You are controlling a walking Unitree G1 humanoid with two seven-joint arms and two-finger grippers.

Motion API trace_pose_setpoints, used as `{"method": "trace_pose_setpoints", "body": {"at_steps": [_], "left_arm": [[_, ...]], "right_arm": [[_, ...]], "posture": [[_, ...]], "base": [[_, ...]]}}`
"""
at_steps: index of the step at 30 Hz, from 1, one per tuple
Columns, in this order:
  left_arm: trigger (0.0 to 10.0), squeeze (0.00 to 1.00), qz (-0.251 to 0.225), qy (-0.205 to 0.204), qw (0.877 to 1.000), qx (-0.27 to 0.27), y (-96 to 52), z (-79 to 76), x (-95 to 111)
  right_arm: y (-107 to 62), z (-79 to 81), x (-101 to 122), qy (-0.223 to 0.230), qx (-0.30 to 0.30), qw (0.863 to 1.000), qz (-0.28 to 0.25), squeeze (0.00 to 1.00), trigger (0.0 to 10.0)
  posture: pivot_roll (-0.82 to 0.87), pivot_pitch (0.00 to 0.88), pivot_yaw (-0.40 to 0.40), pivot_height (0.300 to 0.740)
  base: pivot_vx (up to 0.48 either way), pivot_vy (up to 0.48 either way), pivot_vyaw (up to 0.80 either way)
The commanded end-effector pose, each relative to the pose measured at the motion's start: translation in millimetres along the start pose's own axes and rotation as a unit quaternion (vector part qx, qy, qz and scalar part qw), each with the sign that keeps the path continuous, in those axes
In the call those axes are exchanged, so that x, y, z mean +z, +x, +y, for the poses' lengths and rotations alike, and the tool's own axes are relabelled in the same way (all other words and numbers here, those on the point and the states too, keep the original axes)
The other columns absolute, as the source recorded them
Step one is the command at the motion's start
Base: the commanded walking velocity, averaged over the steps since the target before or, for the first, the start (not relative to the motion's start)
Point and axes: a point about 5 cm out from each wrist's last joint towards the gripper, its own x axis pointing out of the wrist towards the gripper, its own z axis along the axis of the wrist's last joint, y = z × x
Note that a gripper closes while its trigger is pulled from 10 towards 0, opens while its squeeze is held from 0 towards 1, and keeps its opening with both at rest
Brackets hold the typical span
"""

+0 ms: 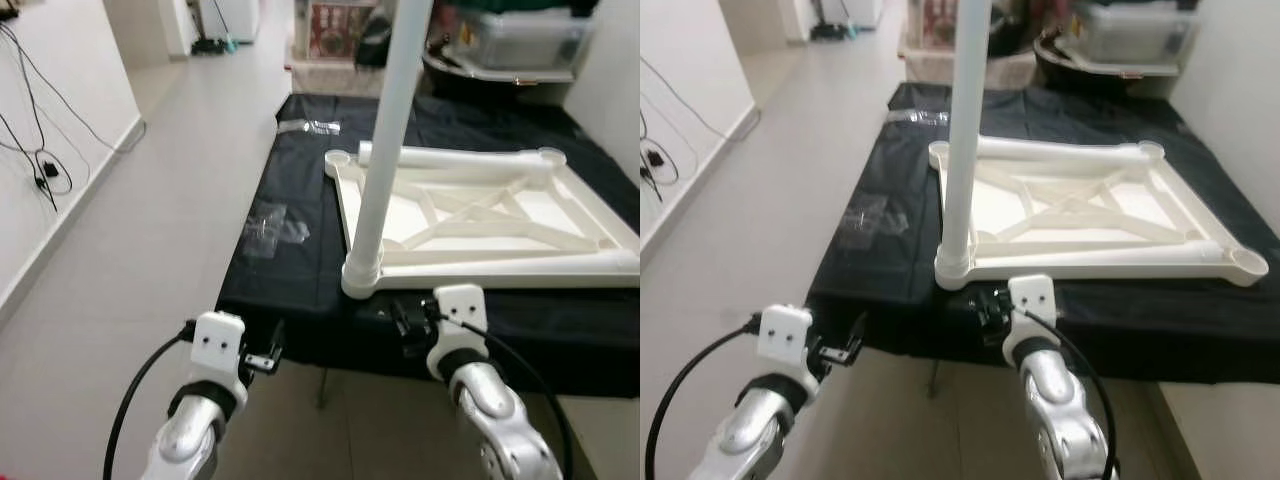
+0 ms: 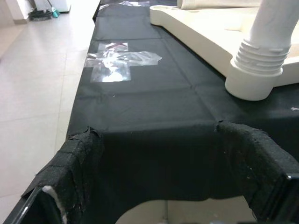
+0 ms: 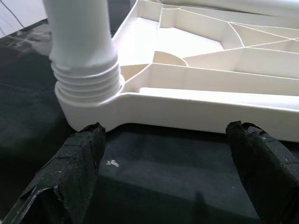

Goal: Building children table

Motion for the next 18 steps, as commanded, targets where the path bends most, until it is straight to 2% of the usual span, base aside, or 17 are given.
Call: {"method": "trace_pose_setpoints", "body": {"at_steps": [1,4,7,8,10,13,15,18], "left_arm": [[10.0,0.00,0.010,0.004,1.000,0.003,-1.7,0.6,-4.1],[10.0,0.00,0.008,0.006,1.000,0.000,-2.3,-0.8,-3.1],[10.0,0.00,0.004,0.004,1.000,-0.005,-3.4,-2.6,-1.6],[10.0,0.00,0.004,0.004,1.000,-0.005,-3.4,-2.6,-1.6],[10.0,0.00,0.001,0.005,1.000,-0.023,-4.5,-6.8,0.3],[10.0,0.00,-0.001,0.006,1.000,-0.030,-5.1,-8.5,1.3],[10.0,0.00,-0.010,0.011,0.999,-0.046,-7.3,-12.0,5.0],[10.0,0.00,-0.013,0.013,0.998,-0.052,-8.2,-13.1,6.4]], "right_arm": [[0.5,-6.0,-2.4,0.004,-0.006,1.000,0.002,0.00,10.0],[5.5,-13.7,-1.4,0.018,0.004,1.000,0.003,0.00,10.0],[17.0,-30.4,8.8,0.019,0.030,0.999,-0.015,0.00,10.0],[17.0,-30.4,8.8,0.019,0.030,0.999,-0.015,0.00,10.0],[28.3,-42.7,17.8,0.025,0.064,0.997,-0.020,0.00,10.0],[31.5,-45.1,20.7,0.029,0.080,0.996,-0.020,0.00,10.0],[42.1,-50.0,32.7,0.041,0.121,0.991,-0.026,0.00,10.0],[45.7,-50.5,37.9,0.046,0.140,0.989,-0.031,0.00,10.0]], "posture": [[0.06,0.100,-0.055,0.740],[0.06,0.108,-0.053,0.740],[0.05,0.115,-0.052,0.740],[0.05,0.115,-0.052,0.740],[0.06,0.132,-0.051,0.740],[0.06,0.133,-0.051,0.740],[0.06,0.152,-0.054,0.740],[0.06,0.155,-0.054,0.740]], "base": [[0.000,0.000,0.00],[0.000,0.000,0.00],[0.000,0.000,0.00],[0.000,0.000,0.00],[0.000,0.000,0.00],[0.000,0.000,0.00],[0.000,0.000,0.00],[0.000,0.000,0.00]]}}
